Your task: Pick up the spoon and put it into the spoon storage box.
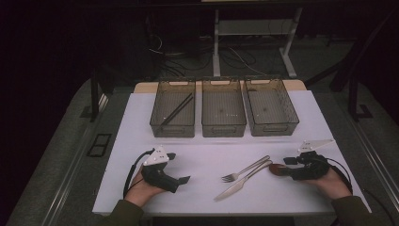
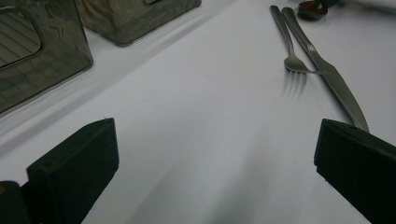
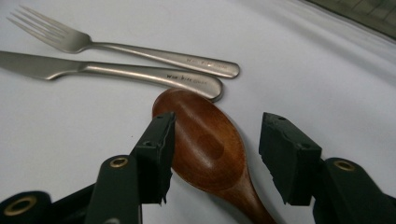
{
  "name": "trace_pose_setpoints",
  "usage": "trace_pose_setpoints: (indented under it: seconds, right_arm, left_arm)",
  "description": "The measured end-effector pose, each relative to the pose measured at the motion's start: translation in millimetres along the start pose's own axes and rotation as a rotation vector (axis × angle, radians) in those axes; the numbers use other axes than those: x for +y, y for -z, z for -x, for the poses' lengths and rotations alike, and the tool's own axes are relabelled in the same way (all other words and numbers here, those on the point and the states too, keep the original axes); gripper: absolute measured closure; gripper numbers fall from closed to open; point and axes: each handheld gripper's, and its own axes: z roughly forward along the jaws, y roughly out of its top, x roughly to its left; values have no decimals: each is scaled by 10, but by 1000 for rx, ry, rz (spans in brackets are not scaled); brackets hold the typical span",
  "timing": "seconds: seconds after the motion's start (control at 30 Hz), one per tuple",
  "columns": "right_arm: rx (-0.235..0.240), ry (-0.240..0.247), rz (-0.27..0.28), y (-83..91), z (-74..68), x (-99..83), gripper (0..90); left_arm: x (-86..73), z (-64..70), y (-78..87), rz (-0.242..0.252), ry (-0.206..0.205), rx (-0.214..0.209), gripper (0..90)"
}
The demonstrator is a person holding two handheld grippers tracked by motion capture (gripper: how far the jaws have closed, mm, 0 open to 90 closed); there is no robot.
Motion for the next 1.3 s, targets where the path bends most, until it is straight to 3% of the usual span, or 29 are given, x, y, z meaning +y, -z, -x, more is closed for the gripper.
trace_pose_setpoints:
  seconds: [0.23, 0.53, 0.97, 1.3]
  right_arm:
    - [-2, 42, -38, -37, -26, -12, 465]
    - [13, 109, -71, -28, -82, -20, 573]
    - [41, 162, -96, 1, -102, -33, 694]
    - [69, 170, -104, 12, -105, -33, 767]
  left_arm:
    - [-1, -3, 1, -2, -1, 2, 0]
    - [-1, 0, 2, 1, 0, 1, 0]
    - [0, -1, 4, -5, -6, 0, 0]
    - [1, -1, 3, -6, -12, -4, 0]
